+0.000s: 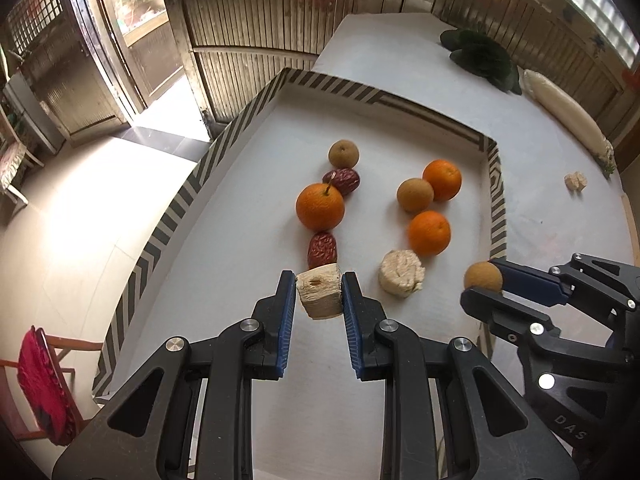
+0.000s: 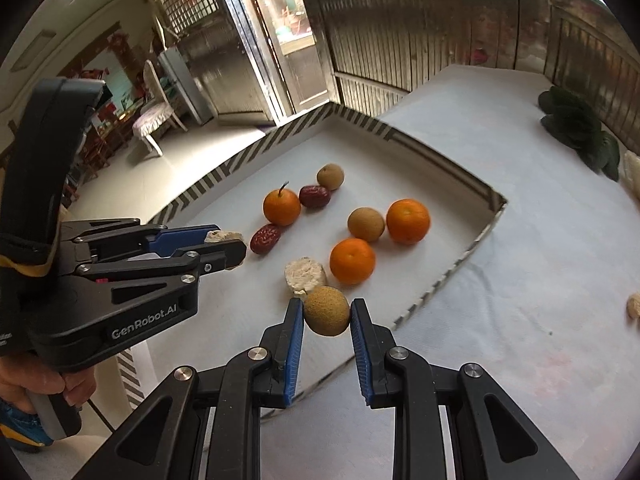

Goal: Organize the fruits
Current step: 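Carry the brown fruit and beige cube over the tray with both tools, then open both tools to drop the brown fruit and beige cube into the tray, then move both open tools back toward the last two beige round pieces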

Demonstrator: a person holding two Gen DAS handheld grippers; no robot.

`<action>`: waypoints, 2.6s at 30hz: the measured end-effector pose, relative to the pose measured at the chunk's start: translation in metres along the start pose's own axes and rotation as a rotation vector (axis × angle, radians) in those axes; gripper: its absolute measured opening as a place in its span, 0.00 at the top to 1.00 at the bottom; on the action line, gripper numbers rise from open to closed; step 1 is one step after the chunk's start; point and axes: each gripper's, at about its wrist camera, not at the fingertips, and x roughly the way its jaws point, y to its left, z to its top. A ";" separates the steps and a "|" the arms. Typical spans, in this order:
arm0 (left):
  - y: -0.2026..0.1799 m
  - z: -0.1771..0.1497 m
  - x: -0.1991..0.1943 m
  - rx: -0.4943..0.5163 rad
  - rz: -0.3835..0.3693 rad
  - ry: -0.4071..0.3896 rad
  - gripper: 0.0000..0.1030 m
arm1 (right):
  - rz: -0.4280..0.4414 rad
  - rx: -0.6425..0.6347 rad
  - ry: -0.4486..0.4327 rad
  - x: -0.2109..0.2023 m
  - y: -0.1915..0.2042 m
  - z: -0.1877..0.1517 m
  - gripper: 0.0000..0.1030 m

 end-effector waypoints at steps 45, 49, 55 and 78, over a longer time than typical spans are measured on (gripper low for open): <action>-0.016 0.018 0.009 -0.020 0.039 -0.004 0.50 | -0.055 0.018 -0.028 -0.015 -0.023 0.004 0.74; -0.032 0.022 0.004 0.004 0.035 -0.024 0.50 | -0.075 0.054 -0.052 -0.030 -0.036 -0.003 0.73; -0.068 0.032 0.003 0.055 0.003 -0.037 0.50 | -0.120 0.124 -0.069 -0.048 -0.068 -0.014 0.71; -0.244 0.059 0.029 0.301 -0.137 -0.001 0.50 | -0.292 0.453 -0.086 -0.113 -0.229 -0.103 0.70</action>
